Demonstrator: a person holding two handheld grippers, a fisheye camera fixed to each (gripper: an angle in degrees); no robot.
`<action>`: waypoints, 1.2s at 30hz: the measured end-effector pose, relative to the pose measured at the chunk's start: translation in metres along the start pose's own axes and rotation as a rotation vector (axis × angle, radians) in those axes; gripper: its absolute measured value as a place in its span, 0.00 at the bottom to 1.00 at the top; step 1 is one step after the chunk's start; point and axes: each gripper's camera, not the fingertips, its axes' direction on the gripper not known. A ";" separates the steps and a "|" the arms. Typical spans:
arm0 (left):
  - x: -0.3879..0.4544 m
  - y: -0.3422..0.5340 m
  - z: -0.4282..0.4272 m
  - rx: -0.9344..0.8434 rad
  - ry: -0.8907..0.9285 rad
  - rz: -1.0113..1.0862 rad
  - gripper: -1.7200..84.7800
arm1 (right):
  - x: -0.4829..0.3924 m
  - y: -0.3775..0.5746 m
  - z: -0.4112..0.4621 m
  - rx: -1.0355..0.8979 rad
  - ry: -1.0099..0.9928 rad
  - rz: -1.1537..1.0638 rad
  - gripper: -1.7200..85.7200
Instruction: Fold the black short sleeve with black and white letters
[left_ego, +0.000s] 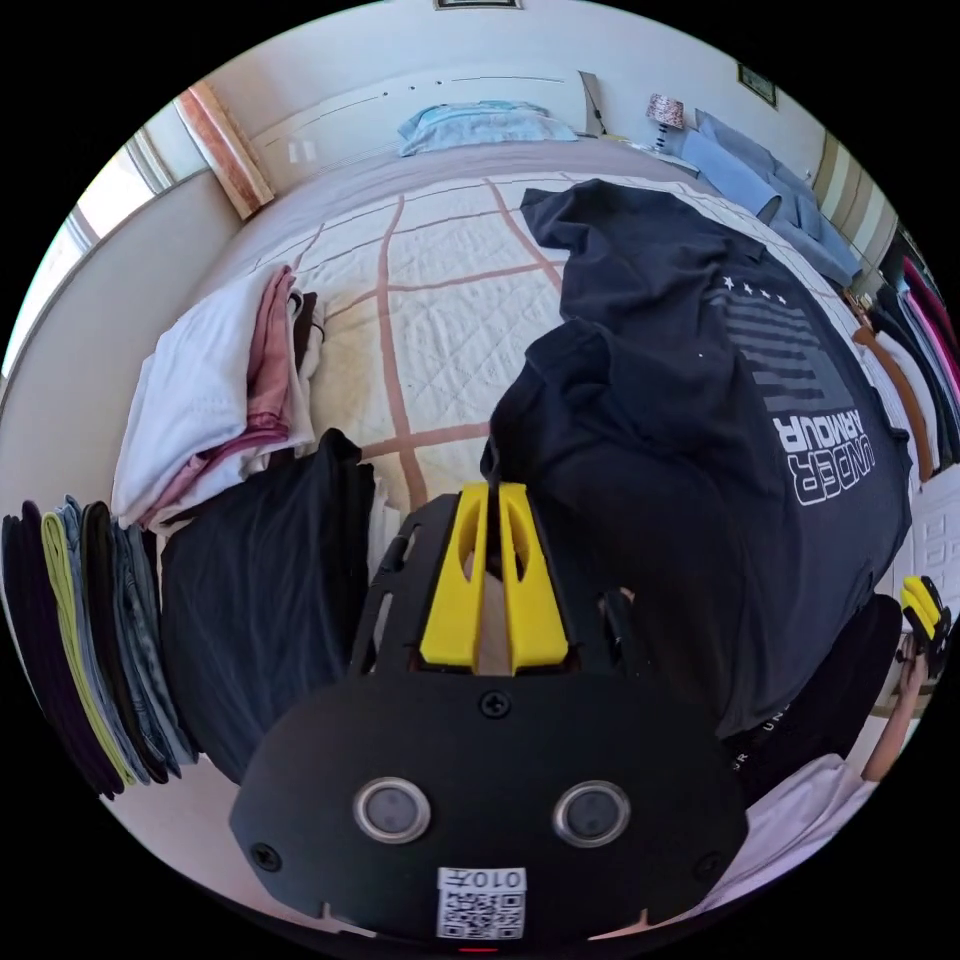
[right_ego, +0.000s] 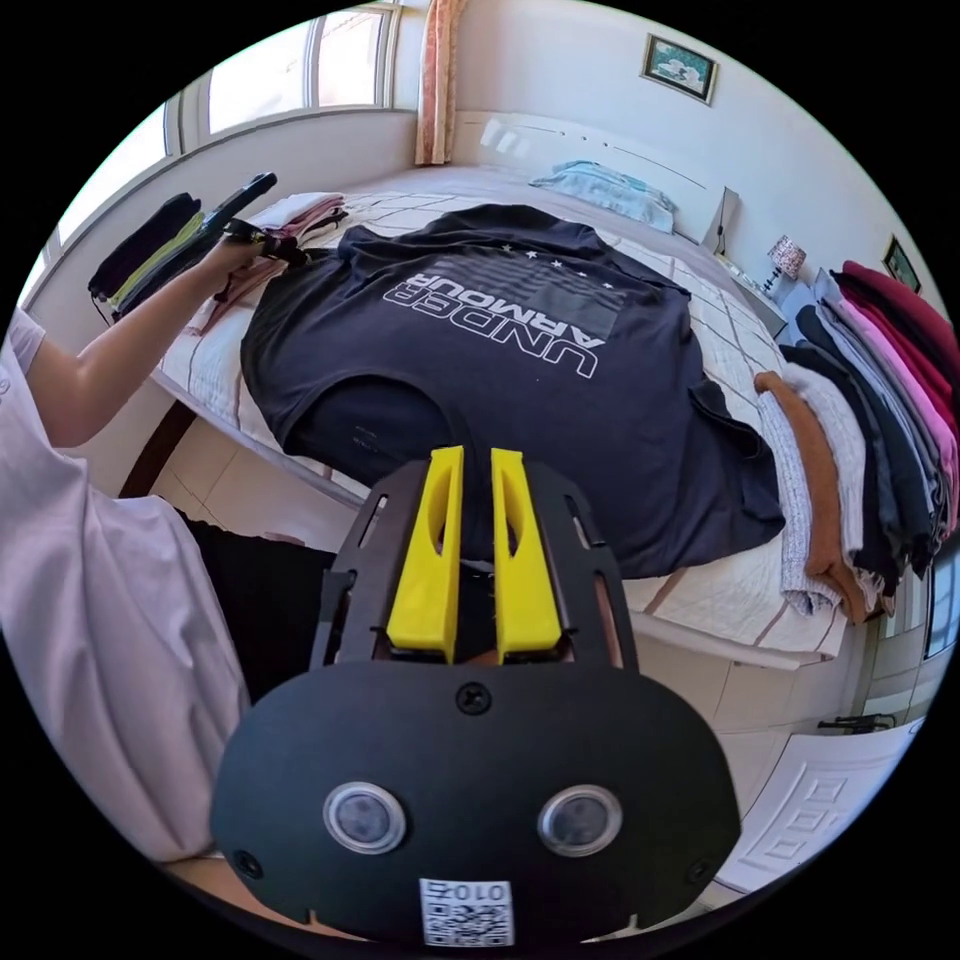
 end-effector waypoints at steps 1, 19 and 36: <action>-0.001 0.004 -0.011 0.014 0.022 0.010 0.04 | 0.000 0.001 0.000 0.001 0.001 -0.002 0.08; 0.027 0.026 -0.076 -0.116 -0.387 0.028 0.03 | 0.005 0.017 0.012 0.018 -0.003 0.040 0.08; 0.080 0.040 -0.159 0.022 -0.011 0.331 0.10 | 0.129 0.012 -0.003 0.073 0.289 0.308 0.14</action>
